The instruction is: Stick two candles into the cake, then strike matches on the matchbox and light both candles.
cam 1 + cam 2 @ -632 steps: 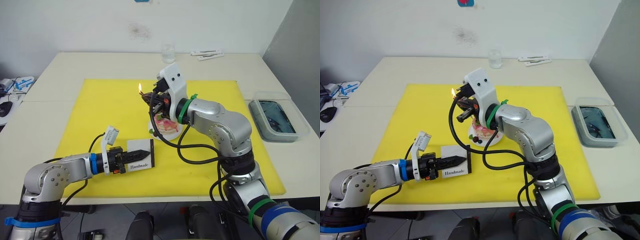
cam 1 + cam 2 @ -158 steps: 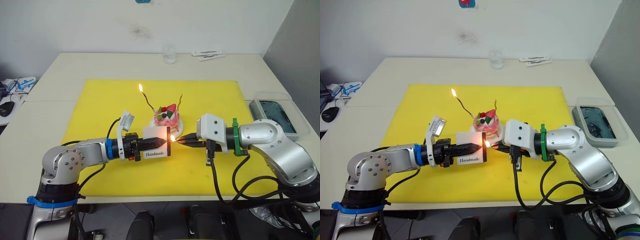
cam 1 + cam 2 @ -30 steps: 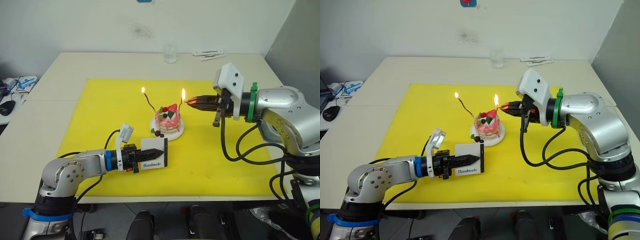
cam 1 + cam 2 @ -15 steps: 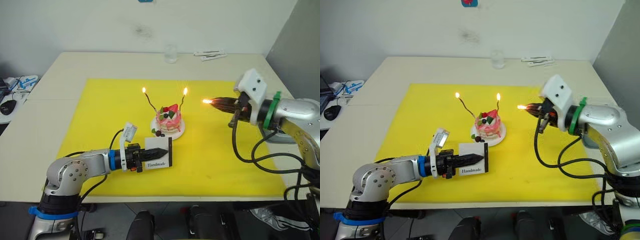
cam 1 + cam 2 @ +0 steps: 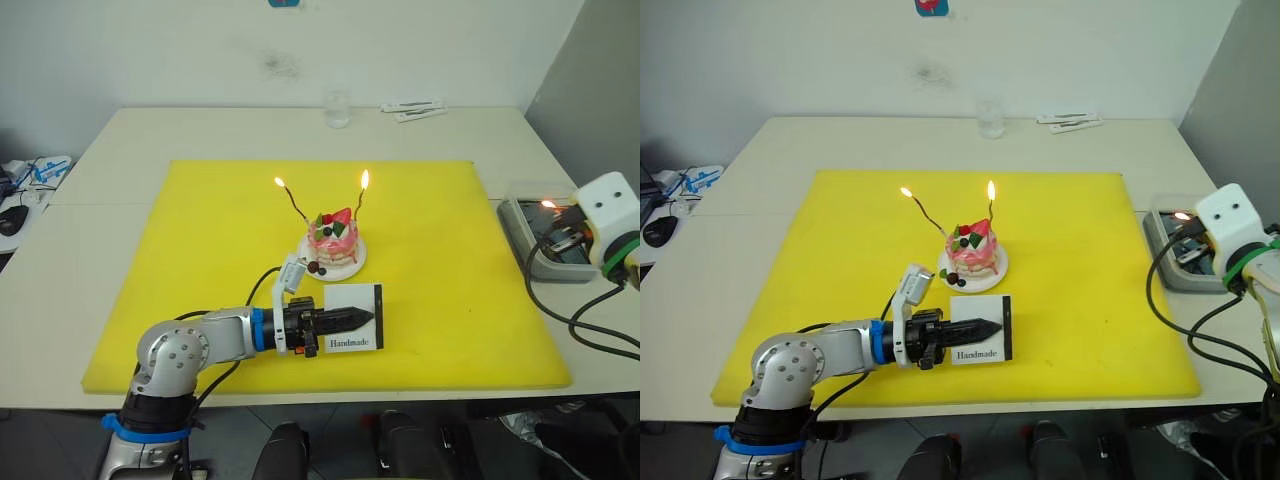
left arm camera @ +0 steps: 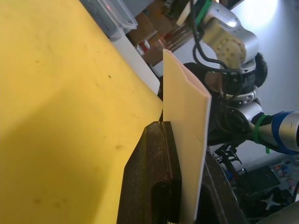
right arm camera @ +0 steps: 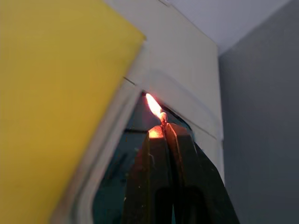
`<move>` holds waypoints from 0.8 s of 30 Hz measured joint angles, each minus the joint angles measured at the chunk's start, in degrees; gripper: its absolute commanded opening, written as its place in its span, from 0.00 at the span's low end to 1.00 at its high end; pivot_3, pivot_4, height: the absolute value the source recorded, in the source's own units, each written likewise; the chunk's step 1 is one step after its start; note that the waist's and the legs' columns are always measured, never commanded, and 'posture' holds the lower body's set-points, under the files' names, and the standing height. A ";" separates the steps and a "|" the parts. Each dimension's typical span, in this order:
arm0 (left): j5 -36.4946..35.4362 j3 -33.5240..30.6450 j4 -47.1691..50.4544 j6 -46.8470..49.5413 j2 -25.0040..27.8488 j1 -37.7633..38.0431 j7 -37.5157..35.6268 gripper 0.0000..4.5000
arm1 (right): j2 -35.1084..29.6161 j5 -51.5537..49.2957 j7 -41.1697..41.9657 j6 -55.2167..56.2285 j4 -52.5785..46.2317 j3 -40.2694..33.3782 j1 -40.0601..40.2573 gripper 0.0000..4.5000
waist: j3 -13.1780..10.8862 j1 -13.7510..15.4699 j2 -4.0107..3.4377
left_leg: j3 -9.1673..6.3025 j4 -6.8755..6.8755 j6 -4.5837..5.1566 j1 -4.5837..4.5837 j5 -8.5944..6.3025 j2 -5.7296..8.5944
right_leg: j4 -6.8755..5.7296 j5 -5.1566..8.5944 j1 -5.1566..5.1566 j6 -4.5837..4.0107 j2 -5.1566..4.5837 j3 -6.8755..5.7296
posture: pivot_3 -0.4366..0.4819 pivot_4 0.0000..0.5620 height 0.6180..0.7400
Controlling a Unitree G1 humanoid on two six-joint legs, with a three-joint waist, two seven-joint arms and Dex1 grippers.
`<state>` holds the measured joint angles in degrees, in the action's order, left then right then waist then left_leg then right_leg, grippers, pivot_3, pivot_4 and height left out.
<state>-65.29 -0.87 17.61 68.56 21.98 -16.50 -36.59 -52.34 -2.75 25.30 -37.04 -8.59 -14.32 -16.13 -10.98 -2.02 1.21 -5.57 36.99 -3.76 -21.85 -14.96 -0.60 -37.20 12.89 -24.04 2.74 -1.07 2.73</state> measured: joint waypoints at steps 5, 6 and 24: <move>0.12 0.59 0.01 -0.38 -1.02 0.23 0.70 0.00 | 1.09 1.80 -2.25 3.22 6.61 -0.03 -1.58 0.00 | 0.03 0.00 -0.06 | 0.00 0.01 0.01 -0.01 0.01 0.00 | 0.00 -0.02 0.01 0.01 0.01 0.01 | 0.48 0.27 1.00; 0.16 0.61 0.02 -0.45 -1.08 0.33 0.87 0.00 | 1.23 2.05 -2.59 3.86 8.10 0.17 -2.22 0.00 | 0.04 0.01 -0.07 | 0.02 0.02 0.01 -0.01 0.01 0.00 | 0.00 -0.02 0.01 0.02 0.01 0.03 | 0.48 0.27 1.00; 0.29 0.69 0.03 -1.53 -1.68 1.01 1.04 0.00 | 4.71 3.76 -5.38 7.30 11.52 0.39 -3.55 0.99 | 0.09 0.09 -0.15 | 0.03 0.01 0.01 -0.01 0.01 0.01 | 0.01 -0.03 0.01 0.03 0.00 0.05 | 0.48 0.27 1.00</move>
<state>-65.00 -0.18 17.64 67.03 20.30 -15.49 -35.55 -47.63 1.02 19.93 -29.74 2.93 -13.92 -19.68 -10.89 -1.93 1.06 -5.55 36.99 -3.74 -21.86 -14.94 -0.58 -37.19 12.86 -24.03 2.76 -1.06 2.78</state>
